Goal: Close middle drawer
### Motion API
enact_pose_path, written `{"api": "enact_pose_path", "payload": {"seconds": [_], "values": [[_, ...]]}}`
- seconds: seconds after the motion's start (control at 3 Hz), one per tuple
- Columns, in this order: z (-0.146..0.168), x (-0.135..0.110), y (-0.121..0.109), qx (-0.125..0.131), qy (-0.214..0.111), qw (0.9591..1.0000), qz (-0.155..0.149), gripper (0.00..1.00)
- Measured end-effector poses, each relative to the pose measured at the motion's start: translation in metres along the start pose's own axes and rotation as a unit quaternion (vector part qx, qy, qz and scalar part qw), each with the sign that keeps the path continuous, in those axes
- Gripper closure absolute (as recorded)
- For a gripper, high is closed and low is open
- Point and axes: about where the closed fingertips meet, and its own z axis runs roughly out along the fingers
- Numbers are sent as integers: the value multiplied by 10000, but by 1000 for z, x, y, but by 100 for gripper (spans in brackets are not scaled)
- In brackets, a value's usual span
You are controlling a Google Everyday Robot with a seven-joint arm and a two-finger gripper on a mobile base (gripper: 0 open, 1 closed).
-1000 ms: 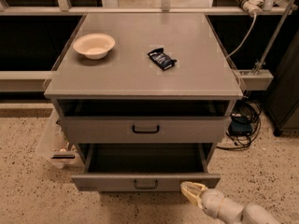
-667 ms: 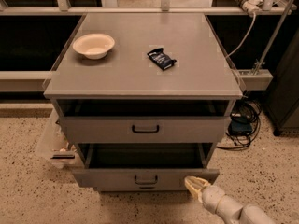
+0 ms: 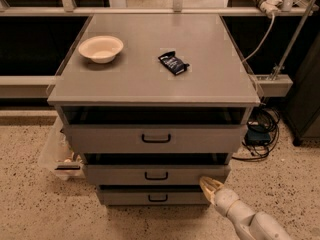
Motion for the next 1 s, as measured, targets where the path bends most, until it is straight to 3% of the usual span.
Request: {"api": "enact_pose_path", "payload": {"seconds": [0.33,0.67,1.0], "values": [[4,-4,-2,-65,-27,10000,-16,100],[-9,1,-22,-260,87,9987,432,100],[-72,18,-28,-620,462,9918,1017,83]]}}
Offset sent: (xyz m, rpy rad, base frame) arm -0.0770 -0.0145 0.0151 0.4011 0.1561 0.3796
